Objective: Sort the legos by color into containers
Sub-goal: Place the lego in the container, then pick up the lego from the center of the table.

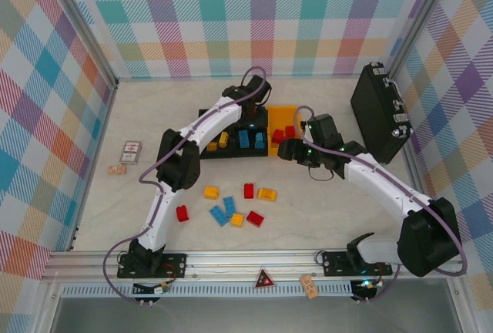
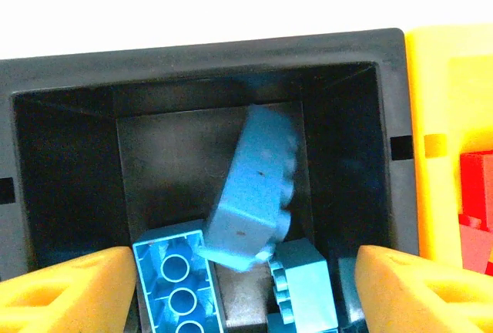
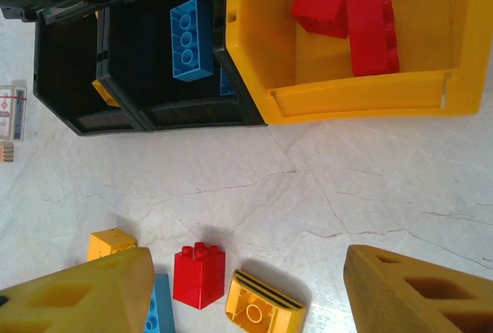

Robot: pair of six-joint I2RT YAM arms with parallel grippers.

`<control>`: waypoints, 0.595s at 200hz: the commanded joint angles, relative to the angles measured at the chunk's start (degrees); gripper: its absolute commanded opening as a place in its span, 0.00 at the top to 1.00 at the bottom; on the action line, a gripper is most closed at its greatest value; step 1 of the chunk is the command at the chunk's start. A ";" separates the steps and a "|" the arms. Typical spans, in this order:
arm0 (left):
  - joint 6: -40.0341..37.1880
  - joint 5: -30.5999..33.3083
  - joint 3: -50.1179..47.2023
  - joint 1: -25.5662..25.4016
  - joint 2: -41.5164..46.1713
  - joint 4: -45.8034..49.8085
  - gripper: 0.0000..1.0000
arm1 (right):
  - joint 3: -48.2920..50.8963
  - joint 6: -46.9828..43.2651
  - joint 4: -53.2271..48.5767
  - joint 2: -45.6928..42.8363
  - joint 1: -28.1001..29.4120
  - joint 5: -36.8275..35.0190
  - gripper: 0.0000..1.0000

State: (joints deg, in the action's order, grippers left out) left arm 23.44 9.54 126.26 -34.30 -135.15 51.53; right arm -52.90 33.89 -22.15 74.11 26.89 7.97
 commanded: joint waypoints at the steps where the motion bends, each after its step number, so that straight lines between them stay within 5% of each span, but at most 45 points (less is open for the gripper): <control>1: -0.55 0.14 -1.08 0.44 4.42 1.27 0.25 | 0.35 0.50 -0.63 -0.47 -0.53 0.73 0.33; 119: 0.41 -4.44 -26.01 0.18 22.88 -7.31 0.28 | 2.57 -5.02 -0.95 -1.23 -0.11 6.79 0.34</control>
State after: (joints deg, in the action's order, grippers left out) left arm 23.49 6.68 105.65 -34.30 -117.47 46.85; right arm -51.55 32.45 -23.07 74.06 26.89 10.39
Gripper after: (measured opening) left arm 0.718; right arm 0.663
